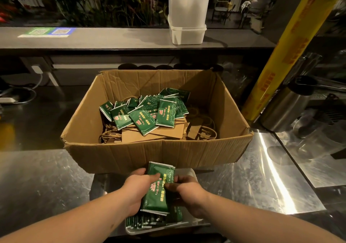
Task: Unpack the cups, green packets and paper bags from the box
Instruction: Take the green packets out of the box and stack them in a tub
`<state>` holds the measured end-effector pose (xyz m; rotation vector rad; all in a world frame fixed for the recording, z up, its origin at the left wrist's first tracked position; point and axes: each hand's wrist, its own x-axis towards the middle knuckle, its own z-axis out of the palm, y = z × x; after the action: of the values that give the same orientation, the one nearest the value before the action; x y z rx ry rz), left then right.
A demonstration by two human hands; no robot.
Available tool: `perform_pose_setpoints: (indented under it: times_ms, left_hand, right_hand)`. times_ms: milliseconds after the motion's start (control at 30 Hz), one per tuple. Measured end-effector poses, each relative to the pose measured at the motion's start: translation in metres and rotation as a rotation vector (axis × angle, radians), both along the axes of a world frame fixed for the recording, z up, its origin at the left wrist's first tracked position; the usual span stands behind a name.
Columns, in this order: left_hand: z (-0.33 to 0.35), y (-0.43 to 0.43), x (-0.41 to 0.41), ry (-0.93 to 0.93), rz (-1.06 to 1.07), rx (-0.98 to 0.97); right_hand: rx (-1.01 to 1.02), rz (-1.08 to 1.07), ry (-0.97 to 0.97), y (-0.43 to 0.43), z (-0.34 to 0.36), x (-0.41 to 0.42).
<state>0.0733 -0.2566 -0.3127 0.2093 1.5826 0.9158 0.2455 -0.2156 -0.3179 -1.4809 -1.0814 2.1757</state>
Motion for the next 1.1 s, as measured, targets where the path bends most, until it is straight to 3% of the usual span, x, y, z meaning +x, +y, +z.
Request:
perform_pose_setpoints:
  times_ms: [267, 400, 467, 867, 1100]
  left_hand:
    - [0.001, -0.003, 0.001, 0.008, -0.124, 0.016]
    - [-0.045, 0.003, -0.017, -0.021, -0.168, 0.040]
    - [-0.036, 0.002, -0.018, -0.028, -0.151, 0.031]
    - [0.011, -0.004, -0.004, 0.021, -0.095, 0.064]
    - [0.013, -0.016, -0.017, 0.087, -0.075, 0.061]
  right_hand:
    - [0.036, -0.004, 0.044, 0.007, 0.009, 0.004]
    - [-0.097, -0.001, 0.085, 0.006, 0.015, 0.006]
    - [-0.177, 0.000, 0.106, 0.006, 0.020, 0.006]
    - [-0.130, -0.061, 0.004, 0.007, 0.025, 0.003]
    - [-0.194, -0.320, -0.082, 0.008, 0.020, 0.010]
